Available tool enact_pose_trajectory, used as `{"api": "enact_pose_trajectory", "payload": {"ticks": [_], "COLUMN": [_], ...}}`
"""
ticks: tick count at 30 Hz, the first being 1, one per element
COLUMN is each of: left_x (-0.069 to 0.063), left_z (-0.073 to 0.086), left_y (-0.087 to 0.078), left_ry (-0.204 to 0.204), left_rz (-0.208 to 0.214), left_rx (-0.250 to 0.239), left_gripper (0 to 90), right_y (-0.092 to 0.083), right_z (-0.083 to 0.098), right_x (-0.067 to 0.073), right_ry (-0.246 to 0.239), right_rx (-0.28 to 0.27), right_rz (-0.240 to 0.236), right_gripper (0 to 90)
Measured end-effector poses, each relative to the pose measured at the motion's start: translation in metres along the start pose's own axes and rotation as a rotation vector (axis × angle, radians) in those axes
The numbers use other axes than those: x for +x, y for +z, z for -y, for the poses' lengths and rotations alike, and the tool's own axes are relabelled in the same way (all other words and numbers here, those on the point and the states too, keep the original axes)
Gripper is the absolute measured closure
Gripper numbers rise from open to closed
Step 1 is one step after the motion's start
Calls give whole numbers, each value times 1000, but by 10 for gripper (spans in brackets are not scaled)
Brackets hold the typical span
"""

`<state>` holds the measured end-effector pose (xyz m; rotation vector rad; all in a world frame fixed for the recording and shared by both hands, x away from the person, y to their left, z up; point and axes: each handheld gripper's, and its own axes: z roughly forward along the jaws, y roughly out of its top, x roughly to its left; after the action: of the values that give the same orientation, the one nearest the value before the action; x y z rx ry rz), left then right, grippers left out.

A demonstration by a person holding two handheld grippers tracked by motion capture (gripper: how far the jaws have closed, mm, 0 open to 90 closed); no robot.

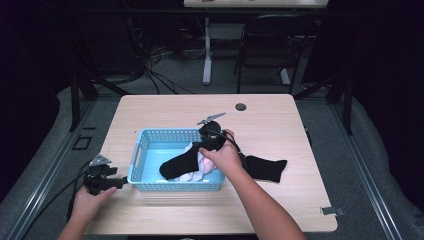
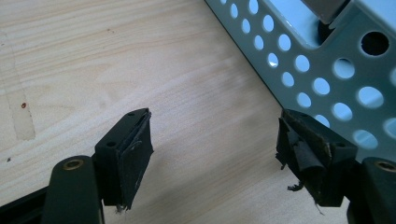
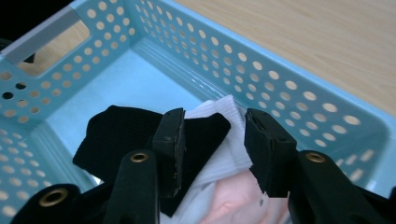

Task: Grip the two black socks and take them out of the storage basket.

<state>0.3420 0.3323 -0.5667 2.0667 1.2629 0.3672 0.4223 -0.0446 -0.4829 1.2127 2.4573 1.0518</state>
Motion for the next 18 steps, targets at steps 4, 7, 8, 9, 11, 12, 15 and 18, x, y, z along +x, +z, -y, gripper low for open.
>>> {"api": "enact_pose_trajectory", "payload": {"ticks": [4,7,8,9,11,12,15,18], "left_x": [0,0,0,0,0,0,0,0], "left_z": [0,0,0,0,-1,-1,-1,-1], "left_y": [0,0,0,0,0,0,0,0], "left_ry": [0,2,2,2,3,4,5,5], "left_rz": [2,2,3,2,3,2,3,2], "left_rx": [0,-1,-1,-1,-2,-3,-2,-2], "left_gripper": [266,266,265,265,265,265,265,265], "right_y": [20,32,35,38,43,45,52,58], "right_z": [-5,-6,-7,-7,-8,-8,-8,-8], "right_x": [1,-2,-3,-4,-6,-6,-6,-7], "right_ry": [49,79,94,112,141,152,197,228], "right_rx": [38,71,88,92,115,132,163,200], "right_rz": [-3,11,15,16,6,12,13,9], "right_gripper": [535,519,519,517,514,512,510,510]}}
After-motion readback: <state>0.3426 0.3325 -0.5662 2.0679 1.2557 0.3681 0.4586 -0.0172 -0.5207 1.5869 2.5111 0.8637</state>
